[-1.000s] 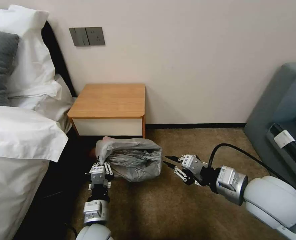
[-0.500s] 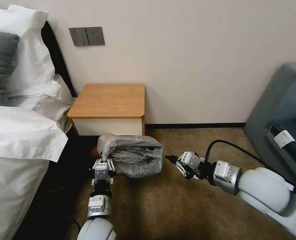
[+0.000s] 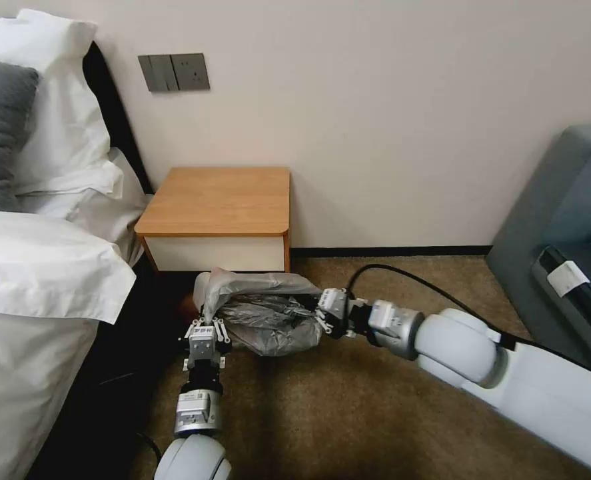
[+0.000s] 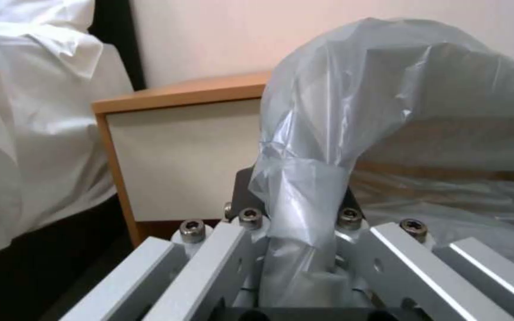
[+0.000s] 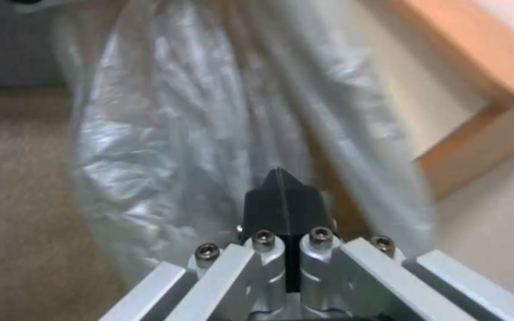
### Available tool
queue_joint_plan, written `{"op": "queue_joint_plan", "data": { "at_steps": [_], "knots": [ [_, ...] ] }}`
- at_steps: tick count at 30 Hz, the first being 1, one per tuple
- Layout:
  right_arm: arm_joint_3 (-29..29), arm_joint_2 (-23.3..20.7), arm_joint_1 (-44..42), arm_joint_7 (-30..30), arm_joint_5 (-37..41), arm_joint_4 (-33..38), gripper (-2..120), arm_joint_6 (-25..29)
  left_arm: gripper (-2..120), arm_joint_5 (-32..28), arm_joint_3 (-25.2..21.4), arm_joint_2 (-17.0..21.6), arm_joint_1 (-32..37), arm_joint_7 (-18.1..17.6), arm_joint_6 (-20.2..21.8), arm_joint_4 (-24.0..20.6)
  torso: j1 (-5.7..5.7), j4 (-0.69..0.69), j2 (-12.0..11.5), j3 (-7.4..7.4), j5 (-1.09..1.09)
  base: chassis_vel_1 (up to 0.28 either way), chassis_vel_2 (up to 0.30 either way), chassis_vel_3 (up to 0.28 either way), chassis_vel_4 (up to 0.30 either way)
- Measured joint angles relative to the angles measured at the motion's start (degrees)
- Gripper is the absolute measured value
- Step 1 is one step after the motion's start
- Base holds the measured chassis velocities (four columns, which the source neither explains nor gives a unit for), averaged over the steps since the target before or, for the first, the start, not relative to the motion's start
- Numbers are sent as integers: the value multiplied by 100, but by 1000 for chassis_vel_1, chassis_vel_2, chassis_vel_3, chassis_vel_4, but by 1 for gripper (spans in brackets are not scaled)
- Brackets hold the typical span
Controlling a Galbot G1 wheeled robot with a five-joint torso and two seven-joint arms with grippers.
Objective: Pick up the garbage bag from the table and place it over the trash can.
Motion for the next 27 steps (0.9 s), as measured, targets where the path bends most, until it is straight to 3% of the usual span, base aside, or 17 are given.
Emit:
{"op": "queue_joint_plan", "data": {
  "at_steps": [5, 27],
  "knots": [
    [-397, 54, 163, 200, 186, 29, 0, -240, 7, -38, 47, -10, 33, -3, 30, -14, 0, 0, 0, 0, 0, 0, 0, 0, 0],
    [-1154, 356, 712, 347, 189, -600, 0, -555, 7, 33, 308, -45, 293, -4, 30, -201, 0, -1, 0, 0, 1, 0, 0, 0, 0]
  ]
}}
